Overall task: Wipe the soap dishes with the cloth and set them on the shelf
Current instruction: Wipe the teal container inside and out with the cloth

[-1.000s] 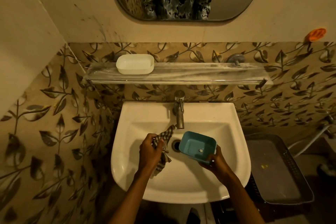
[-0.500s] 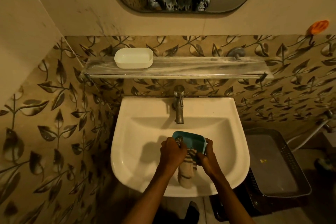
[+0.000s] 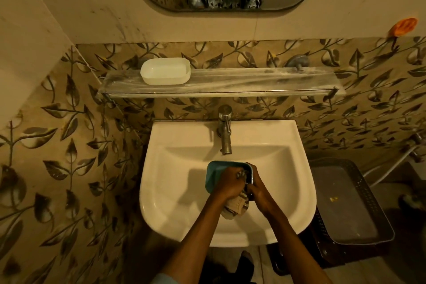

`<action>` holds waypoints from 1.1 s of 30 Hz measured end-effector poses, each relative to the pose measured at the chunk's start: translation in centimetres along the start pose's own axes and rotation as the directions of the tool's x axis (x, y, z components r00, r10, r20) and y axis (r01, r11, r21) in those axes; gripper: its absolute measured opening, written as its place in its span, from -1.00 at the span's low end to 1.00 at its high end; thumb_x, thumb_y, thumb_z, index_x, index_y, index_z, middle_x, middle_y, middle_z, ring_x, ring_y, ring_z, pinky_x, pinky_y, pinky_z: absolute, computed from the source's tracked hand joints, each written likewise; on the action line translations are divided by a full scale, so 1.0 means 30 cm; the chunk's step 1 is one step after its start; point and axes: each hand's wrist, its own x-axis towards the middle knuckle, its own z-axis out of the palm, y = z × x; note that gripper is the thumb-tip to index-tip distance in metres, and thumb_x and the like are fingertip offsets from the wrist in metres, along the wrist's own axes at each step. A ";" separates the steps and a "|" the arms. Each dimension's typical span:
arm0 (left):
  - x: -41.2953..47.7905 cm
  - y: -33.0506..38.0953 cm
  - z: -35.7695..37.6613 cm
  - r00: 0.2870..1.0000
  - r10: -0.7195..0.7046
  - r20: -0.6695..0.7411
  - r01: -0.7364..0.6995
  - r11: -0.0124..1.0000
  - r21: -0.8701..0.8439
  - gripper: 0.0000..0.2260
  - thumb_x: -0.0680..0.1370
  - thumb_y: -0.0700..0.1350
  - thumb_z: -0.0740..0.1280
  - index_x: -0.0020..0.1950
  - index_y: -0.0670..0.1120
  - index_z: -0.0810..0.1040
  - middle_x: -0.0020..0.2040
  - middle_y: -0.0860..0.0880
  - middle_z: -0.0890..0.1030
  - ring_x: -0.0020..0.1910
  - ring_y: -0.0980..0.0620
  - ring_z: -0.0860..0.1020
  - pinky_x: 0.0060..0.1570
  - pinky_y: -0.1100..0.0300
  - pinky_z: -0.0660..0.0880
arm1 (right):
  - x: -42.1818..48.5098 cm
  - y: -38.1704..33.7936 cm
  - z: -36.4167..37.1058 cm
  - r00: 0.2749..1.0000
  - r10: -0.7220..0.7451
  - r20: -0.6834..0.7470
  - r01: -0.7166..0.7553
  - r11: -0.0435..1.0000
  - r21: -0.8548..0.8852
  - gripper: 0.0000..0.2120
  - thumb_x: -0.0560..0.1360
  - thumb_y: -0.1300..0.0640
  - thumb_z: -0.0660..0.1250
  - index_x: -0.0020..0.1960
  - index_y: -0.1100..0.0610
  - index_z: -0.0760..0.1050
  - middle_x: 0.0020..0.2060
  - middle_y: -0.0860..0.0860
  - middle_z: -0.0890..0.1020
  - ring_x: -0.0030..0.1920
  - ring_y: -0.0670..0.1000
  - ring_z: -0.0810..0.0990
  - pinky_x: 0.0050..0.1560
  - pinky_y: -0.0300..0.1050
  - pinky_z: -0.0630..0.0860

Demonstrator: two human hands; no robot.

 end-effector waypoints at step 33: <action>-0.018 -0.098 -0.081 0.732 0.623 0.274 -0.535 0.278 0.797 -0.52 0.41 -0.16 0.45 0.30 -0.03 0.45 0.19 -0.11 0.50 0.13 -0.11 0.46 -0.10 0.04 0.55 | -0.028 -0.041 -0.134 0.996 0.071 -0.056 -0.088 0.916 -0.390 -0.80 0.61 -0.06 0.16 0.19 -0.05 0.40 0.05 0.01 0.53 -0.10 -0.02 0.57 -0.37 -0.03 0.66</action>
